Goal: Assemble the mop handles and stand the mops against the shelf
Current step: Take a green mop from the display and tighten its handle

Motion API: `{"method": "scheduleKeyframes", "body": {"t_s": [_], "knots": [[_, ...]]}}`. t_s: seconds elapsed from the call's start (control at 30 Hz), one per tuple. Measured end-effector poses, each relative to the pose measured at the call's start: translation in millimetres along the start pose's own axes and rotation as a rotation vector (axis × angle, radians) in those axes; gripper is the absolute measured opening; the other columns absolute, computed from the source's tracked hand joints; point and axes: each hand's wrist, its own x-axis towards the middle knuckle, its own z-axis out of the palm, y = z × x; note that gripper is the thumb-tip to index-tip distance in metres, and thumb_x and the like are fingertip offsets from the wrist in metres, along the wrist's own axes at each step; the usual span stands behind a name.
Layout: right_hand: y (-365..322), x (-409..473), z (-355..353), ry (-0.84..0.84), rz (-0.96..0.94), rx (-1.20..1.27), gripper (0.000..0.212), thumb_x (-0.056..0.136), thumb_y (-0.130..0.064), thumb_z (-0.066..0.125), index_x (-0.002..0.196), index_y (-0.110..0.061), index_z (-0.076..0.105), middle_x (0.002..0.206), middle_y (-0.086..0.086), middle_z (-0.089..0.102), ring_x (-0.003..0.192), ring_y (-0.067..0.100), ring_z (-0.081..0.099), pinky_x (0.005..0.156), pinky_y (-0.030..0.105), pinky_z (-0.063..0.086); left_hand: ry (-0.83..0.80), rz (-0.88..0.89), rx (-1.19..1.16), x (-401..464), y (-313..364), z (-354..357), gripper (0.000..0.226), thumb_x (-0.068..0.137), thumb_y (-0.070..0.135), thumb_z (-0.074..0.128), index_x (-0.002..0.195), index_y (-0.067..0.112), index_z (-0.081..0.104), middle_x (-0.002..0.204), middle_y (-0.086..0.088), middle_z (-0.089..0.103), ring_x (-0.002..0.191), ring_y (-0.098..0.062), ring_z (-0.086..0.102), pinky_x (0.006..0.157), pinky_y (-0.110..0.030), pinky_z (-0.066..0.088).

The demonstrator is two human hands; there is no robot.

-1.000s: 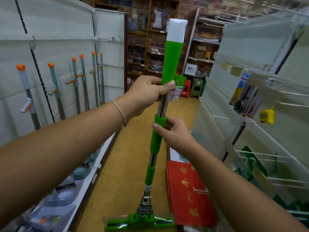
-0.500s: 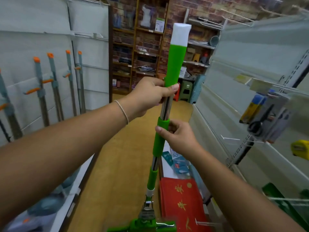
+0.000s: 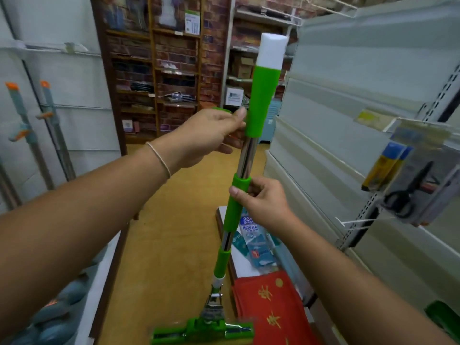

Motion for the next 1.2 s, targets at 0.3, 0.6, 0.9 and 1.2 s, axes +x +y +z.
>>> {"method": "scheduleKeyframes", "body": {"t_s": [0.3, 0.6, 0.9, 1.2], "knots": [[40, 127, 8, 0.009, 0.005, 0.06, 0.02, 0.084, -0.025, 0.077, 0.097, -0.011, 0.073, 0.091, 0.01, 0.075, 0.087, 0.023, 0.072, 0.085, 0.048, 0.058, -0.108, -0.322, 0.164, 80, -127, -39, 0.032, 0.094, 0.007, 0.056, 0.125, 0.011, 0.058, 0.117, -0.009, 0.066, 0.109, -0.025, 0.063, 0.088, -0.038, 0.053], [48, 238, -12, -0.028, -0.094, 0.095, 0.008, 0.082, -0.026, 0.078, 0.087, -0.024, 0.072, 0.079, -0.003, 0.075, 0.074, 0.007, 0.071, 0.061, 0.019, 0.053, -0.32, -0.276, 0.144, 179, -169, -16, 0.03, 0.087, 0.009, 0.067, 0.117, 0.009, 0.064, 0.111, -0.005, 0.07, 0.106, -0.022, 0.065, 0.098, -0.04, 0.051], [60, 305, -49, 0.038, -0.09, -0.04, 0.012, 0.08, -0.026, 0.08, 0.086, -0.019, 0.072, 0.077, 0.001, 0.072, 0.072, 0.01, 0.066, 0.066, 0.03, 0.054, -0.24, -0.12, -0.006, 262, -202, 15, 0.024, 0.089, 0.013, 0.066, 0.111, 0.003, 0.064, 0.109, -0.018, 0.07, 0.104, -0.029, 0.067, 0.095, -0.044, 0.052], [47, 367, -93, 0.429, -0.079, -0.114, 0.027, 0.083, -0.037, 0.076, 0.071, -0.013, 0.072, 0.048, -0.011, 0.055, 0.044, 0.001, 0.044, 0.046, 0.021, 0.037, -0.514, -0.046, -0.032, 353, -235, 45, 0.022, 0.086, 0.003, 0.068, 0.1, -0.014, 0.062, 0.093, -0.019, 0.066, 0.088, -0.025, 0.064, 0.09, -0.045, 0.054]]}}
